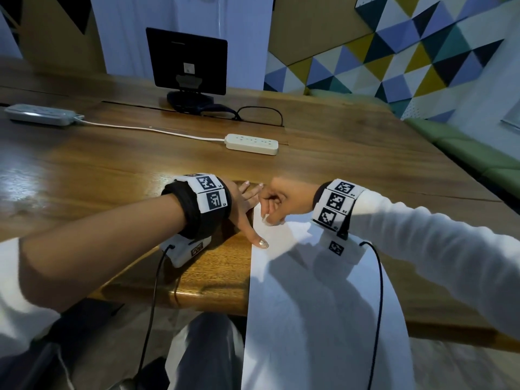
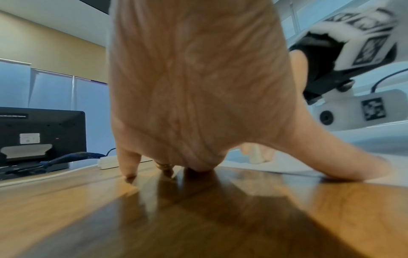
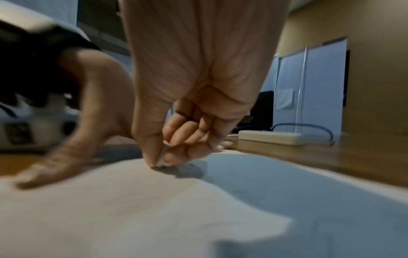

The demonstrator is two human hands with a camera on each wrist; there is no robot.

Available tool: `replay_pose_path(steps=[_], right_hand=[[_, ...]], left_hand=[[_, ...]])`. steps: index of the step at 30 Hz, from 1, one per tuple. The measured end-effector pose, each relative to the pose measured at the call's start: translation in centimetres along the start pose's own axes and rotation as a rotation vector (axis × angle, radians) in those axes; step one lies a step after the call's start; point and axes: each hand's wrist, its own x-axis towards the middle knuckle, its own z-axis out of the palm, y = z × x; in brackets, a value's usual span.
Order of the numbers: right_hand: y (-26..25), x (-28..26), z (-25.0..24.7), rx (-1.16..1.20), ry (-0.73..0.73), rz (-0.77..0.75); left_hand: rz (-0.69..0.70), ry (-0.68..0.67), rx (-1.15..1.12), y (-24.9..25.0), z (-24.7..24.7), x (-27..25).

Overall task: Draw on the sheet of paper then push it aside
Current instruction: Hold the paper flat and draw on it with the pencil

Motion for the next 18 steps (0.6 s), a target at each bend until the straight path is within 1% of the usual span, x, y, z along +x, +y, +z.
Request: replay_pose_path(steps=[4, 7, 10, 13, 14, 15, 17, 18], right_hand=[[-0.1, 0.4, 0.4, -0.008, 0.069, 0.004], [-0.5, 0.5, 0.8, 0.028, 0.031, -0.029], [-0.5, 0.7, 0.9, 0.069, 0.079, -0.012], [-0.6, -0.2, 1.0, 0.059, 0.056, -0.019], [-0.1, -1.0, 0.7, 0.08, 0.095, 0.004], [0.7, -1.8, 0.2, 0.123, 0.186, 0.047], [2.8, -3.5, -0.7, 0.297, 0.432, 0.172], [3.8, -4.4, -0.8, 0.39, 0.529, 0.245]], left_hand=[[-0.005, -0.024, 0.004, 0.2, -0.2, -0.5], [-0.014, -0.039, -0.035, 0.3, -0.3, -1.0], [-0.025, -0.037, -0.007, 0.3, -0.3, -0.8], [-0.008, -0.027, -0.01, 0.2, -0.1, -0.6], [0.01, -0.01, -0.003, 0.1, 0.0, -0.4], [0.022, 0.005, 0.002, 0.0, 0.1, -0.4], [0.038, 0.024, -0.006, -0.1, 0.4, -0.3], [0.054, 0.038, -0.005, 0.1, 0.6, -0.5]])
